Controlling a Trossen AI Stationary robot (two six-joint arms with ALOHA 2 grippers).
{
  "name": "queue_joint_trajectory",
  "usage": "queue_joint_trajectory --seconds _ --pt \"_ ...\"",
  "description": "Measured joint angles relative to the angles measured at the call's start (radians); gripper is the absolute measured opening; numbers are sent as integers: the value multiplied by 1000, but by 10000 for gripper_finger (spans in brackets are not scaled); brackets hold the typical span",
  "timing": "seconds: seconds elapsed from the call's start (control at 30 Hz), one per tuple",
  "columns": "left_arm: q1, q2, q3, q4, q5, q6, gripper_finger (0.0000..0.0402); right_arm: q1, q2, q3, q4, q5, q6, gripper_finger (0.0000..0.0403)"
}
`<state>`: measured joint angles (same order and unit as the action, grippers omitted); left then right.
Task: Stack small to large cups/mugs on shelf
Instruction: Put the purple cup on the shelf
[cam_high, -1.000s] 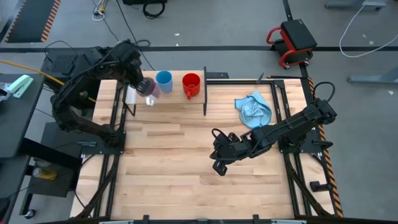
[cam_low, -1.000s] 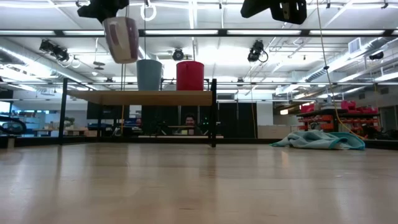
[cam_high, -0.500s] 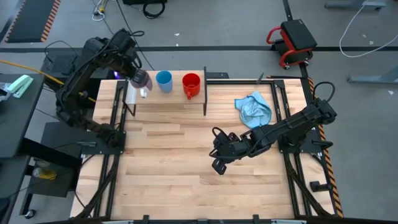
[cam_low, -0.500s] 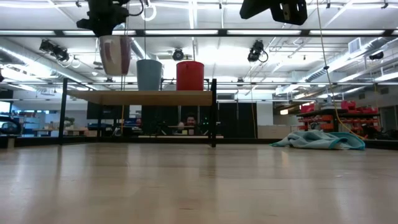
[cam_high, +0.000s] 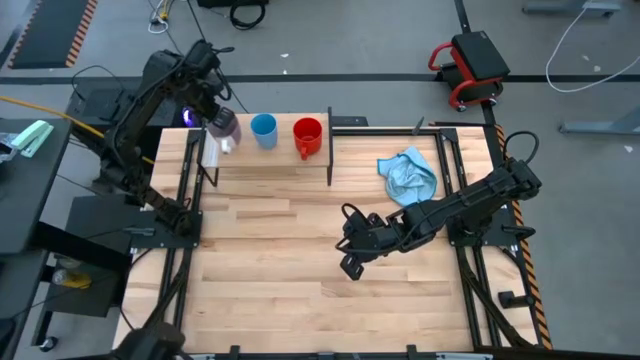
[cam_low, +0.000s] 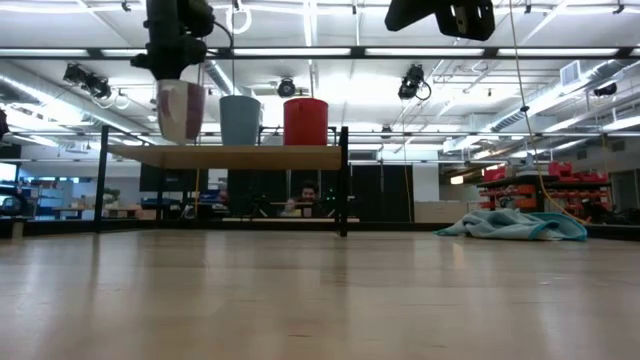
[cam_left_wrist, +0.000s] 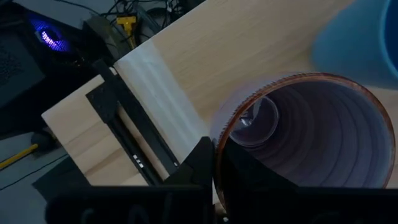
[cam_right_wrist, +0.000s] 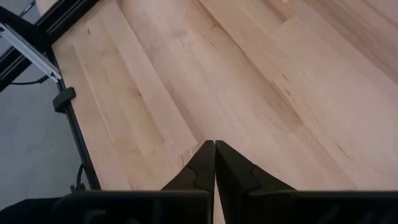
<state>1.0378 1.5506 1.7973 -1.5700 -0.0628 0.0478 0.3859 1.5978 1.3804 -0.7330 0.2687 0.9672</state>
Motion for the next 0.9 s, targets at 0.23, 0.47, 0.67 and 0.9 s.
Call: queue_joint_trajectory --seconds 0.23,0.47,0.67,0.9 --pt "21 26 0 0 8 38 17 -13 0 0 0 0 3 18" --pt "26 42 0 -3 15 69 17 -20 0 0 1 0 3 18" --pt "37 72 0 -3 14 70 17 -20 0 0 2 0 10 18" --pt "38 92 0 -1 17 81 17 -18 0 0 1 0 29 18"
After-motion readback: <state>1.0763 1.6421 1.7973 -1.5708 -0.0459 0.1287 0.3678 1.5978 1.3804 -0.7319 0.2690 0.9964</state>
